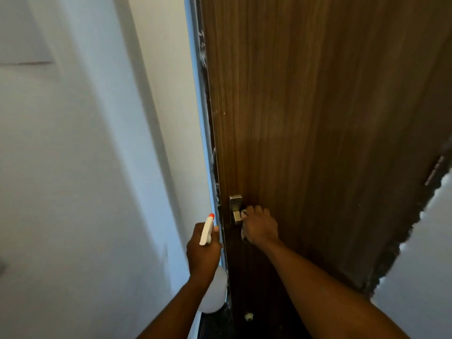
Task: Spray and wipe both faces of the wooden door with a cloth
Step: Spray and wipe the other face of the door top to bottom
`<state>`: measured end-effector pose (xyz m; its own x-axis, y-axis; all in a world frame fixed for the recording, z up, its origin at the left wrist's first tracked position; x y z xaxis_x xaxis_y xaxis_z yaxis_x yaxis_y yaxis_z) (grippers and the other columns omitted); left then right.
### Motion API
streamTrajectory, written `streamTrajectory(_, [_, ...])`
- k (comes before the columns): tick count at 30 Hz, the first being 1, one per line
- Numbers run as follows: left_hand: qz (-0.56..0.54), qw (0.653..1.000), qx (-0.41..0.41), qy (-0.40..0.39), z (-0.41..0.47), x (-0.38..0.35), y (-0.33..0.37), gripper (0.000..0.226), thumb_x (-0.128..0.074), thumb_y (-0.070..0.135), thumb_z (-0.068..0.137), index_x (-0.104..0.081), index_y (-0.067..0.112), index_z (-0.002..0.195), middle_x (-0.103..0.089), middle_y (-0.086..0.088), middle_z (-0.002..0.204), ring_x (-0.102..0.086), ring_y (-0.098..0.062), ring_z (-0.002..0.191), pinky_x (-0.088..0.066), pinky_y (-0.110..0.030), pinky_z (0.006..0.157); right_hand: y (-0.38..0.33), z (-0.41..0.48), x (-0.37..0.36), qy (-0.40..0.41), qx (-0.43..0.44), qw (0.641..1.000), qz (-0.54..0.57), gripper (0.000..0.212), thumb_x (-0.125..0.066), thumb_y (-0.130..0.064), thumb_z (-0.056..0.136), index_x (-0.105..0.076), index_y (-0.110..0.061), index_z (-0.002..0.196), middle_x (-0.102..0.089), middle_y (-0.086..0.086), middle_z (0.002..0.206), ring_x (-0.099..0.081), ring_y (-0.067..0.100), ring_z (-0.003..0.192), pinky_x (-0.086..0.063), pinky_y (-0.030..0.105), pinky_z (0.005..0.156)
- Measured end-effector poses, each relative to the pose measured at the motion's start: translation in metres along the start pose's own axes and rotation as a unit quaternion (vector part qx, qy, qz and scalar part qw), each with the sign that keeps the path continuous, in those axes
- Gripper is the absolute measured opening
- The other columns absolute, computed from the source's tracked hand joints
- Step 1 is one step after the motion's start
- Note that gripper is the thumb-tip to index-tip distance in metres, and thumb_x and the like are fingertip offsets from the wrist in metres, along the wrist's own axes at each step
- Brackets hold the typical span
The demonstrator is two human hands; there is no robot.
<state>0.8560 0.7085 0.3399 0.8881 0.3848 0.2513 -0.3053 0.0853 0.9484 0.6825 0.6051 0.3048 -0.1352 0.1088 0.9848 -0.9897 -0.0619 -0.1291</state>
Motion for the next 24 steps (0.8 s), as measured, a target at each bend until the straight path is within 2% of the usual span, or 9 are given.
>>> streamTrajectory(4, [-0.016, 1.000, 0.016, -0.018, -0.038, 0.014, -0.003, 0.029, -0.059, 0.036, 0.085, -0.054, 0.024, 0.111, -0.066, -0.002, 0.094, -0.070, -0.021, 0.077, -0.060, -0.038, 0.061, 0.005, -0.058, -0.002, 0.035, -0.024, 0.999, 0.003, 0.045, -0.059, -0.035, 0.095, -0.050, -0.018, 0.136, -0.050, 0.008, 0.133, -0.048, 0.029, 0.119, -0.050, 0.038, 0.089])
streamTrajectory(6, [-0.020, 0.999, 0.018, -0.023, -0.055, 0.021, -0.001, 0.031, -0.059, 0.038, 0.085, -0.054, 0.023, 0.112, -0.065, -0.003, 0.095, -0.070, -0.021, 0.077, -0.060, -0.037, 0.060, 0.009, -0.087, 0.009, 0.063, -0.058, 0.995, 0.053, 0.036, -0.052, -0.034, 0.100, -0.052, -0.018, 0.132, -0.052, 0.006, 0.132, -0.048, 0.027, 0.120, -0.051, 0.037, 0.090])
streamTrajectory(9, [-0.017, 0.999, 0.009, -0.039, -0.079, 0.029, 0.001, 0.018, -0.059, 0.035, 0.087, -0.053, 0.030, 0.104, -0.065, 0.000, 0.090, -0.069, -0.020, 0.076, -0.060, -0.041, 0.061, 0.020, -0.133, 0.026, 0.129, -0.134, 0.970, 0.154, 0.032, -0.036, -0.036, 0.106, -0.057, -0.018, 0.122, -0.059, 0.004, 0.124, -0.051, 0.021, 0.117, -0.050, 0.037, 0.090])
streamTrajectory(11, [-0.014, 0.998, -0.011, -0.055, -0.094, 0.028, 0.004, 0.011, -0.058, 0.032, 0.090, -0.053, 0.032, 0.100, -0.063, 0.005, 0.083, -0.068, -0.017, 0.072, -0.060, -0.040, 0.062, 0.027, -0.163, 0.031, 0.160, -0.159, 0.958, 0.178, 0.033, -0.037, -0.036, 0.105, -0.061, -0.017, 0.115, -0.062, 0.003, 0.119, -0.053, 0.020, 0.115, -0.051, 0.040, 0.088])
streamTrajectory(14, [-0.012, 0.995, -0.029, -0.099, -0.119, 0.021, 0.002, 0.016, -0.058, 0.031, 0.090, -0.055, 0.027, 0.105, -0.064, 0.002, 0.086, -0.066, -0.015, 0.076, -0.060, -0.041, 0.068, 0.045, -0.211, 0.032, 0.187, -0.200, 0.937, 0.216, 0.031, -0.040, -0.036, 0.103, -0.064, -0.016, 0.103, -0.062, 0.003, 0.108, -0.055, 0.018, 0.108, -0.053, 0.042, 0.086])
streamTrajectory(16, [-0.024, 0.992, -0.033, -0.120, -0.135, 0.016, 0.001, 0.021, -0.058, 0.034, 0.089, -0.054, 0.027, 0.108, -0.065, -0.002, 0.091, -0.067, -0.018, 0.081, -0.059, -0.043, 0.070, 0.059, -0.237, 0.032, 0.198, -0.225, 0.926, 0.231, 0.029, -0.039, -0.035, 0.103, -0.061, -0.019, 0.095, -0.059, -0.001, 0.099, -0.056, 0.015, 0.097, -0.051, 0.036, 0.081])
streamTrajectory(18, [-0.030, 0.988, -0.042, -0.142, -0.154, 0.009, 0.001, 0.018, -0.058, 0.036, 0.089, -0.054, 0.031, 0.106, -0.064, -0.002, 0.092, -0.066, -0.019, 0.083, -0.059, -0.044, 0.071, 0.071, -0.267, 0.032, 0.204, -0.263, 0.916, 0.226, 0.026, -0.039, -0.034, 0.105, -0.060, -0.021, 0.098, -0.055, -0.005, 0.095, -0.057, 0.013, 0.090, -0.042, 0.026, 0.076])
streamTrajectory(20, [-0.043, 0.984, -0.048, -0.166, -0.174, 0.003, 0.004, 0.014, -0.057, 0.035, 0.090, -0.053, 0.035, 0.103, -0.063, 0.000, 0.090, -0.066, -0.018, 0.081, -0.059, -0.043, 0.071, 0.084, -0.301, 0.039, 0.225, -0.332, 0.887, 0.229, 0.022, -0.043, -0.030, 0.106, -0.061, -0.017, 0.106, -0.051, -0.007, 0.096, -0.054, 0.011, 0.089, -0.037, 0.024, 0.079])
streamTrajectory(24, [-0.053, 0.971, -0.075, -0.219, -0.214, -0.014, 0.020, 0.009, -0.056, 0.029, 0.091, -0.054, 0.030, 0.100, -0.062, 0.002, 0.083, -0.063, -0.015, 0.076, -0.057, -0.038, 0.068, 0.100, -0.387, 0.077, 0.375, -0.462, 0.759, 0.264, 0.027, -0.040, -0.026, 0.106, -0.063, -0.011, 0.106, -0.065, 0.007, 0.100, -0.063, 0.028, 0.096, -0.046, 0.042, 0.092])
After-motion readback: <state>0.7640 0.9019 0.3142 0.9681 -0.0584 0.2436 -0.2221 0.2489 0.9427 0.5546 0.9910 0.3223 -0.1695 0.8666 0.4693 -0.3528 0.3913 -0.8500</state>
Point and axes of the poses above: each hand's wrist, its own z-axis towards the middle knuckle, its own x-axis out of the back of the hand, y = z × x, the point moved 6 cm from there along z, towards the middle knuckle
